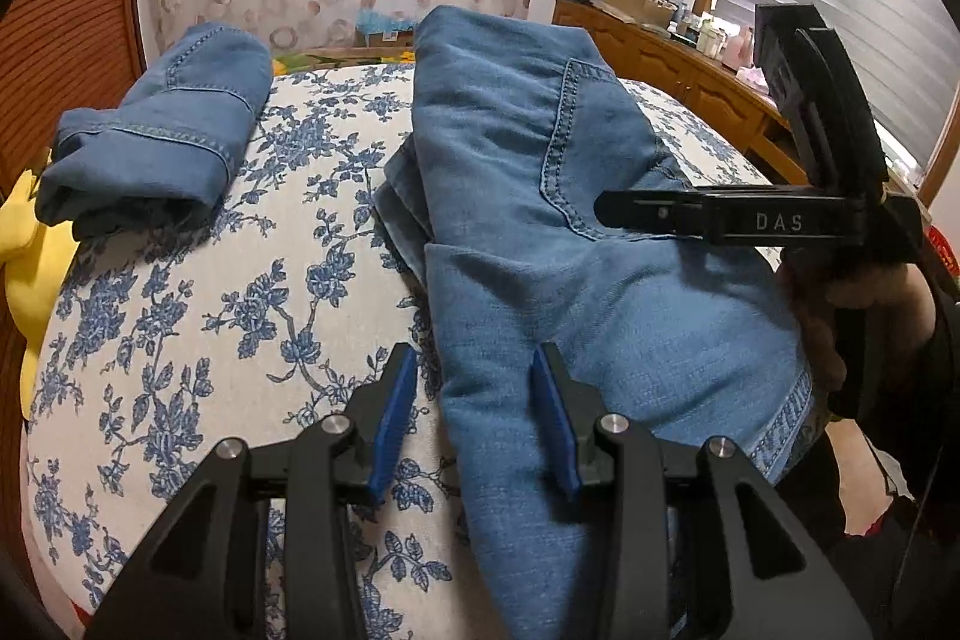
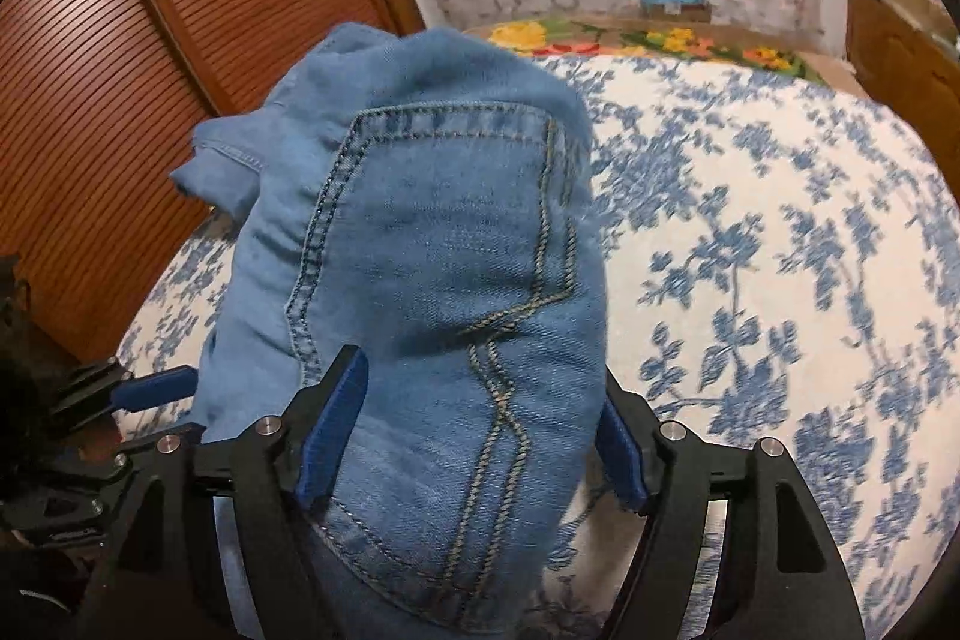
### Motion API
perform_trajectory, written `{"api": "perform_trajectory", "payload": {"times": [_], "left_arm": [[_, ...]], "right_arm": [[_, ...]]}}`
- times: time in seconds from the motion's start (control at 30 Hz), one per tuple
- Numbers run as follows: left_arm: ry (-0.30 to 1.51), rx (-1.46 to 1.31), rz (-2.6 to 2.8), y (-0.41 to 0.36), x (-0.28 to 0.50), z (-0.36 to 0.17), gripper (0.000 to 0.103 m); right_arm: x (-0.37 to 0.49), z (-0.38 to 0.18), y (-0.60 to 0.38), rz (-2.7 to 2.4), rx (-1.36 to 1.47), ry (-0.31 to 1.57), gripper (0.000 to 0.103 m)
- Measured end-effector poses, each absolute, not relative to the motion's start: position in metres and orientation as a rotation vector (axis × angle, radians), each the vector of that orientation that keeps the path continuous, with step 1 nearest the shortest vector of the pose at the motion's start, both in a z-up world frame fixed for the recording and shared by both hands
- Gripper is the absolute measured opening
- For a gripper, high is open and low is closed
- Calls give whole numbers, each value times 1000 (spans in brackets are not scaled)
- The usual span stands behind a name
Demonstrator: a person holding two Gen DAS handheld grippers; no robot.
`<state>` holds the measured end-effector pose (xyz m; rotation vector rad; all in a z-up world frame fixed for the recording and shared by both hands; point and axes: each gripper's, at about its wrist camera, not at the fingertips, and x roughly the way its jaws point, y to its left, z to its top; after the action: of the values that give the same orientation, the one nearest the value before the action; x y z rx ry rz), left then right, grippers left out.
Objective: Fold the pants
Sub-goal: 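Grasp the jeans back pocket end with the right tool and lift it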
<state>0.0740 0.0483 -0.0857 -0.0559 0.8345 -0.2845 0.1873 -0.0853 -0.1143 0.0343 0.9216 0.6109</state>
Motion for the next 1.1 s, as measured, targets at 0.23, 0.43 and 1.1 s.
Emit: {"api": "perform_trajectory", "payload": {"times": [0.23,0.43,1.1], "left_arm": [[833,-64,-288,51,75,-88,39],[833,-75,-289,52,75,-88,39],[669,-192,-226,118,105,-30,39]], "right_arm": [[188,-116,-86,644,72,949,68],[187,-100,-82,692,54,937,29],[194,38,26,769,-187,674,19]]}}
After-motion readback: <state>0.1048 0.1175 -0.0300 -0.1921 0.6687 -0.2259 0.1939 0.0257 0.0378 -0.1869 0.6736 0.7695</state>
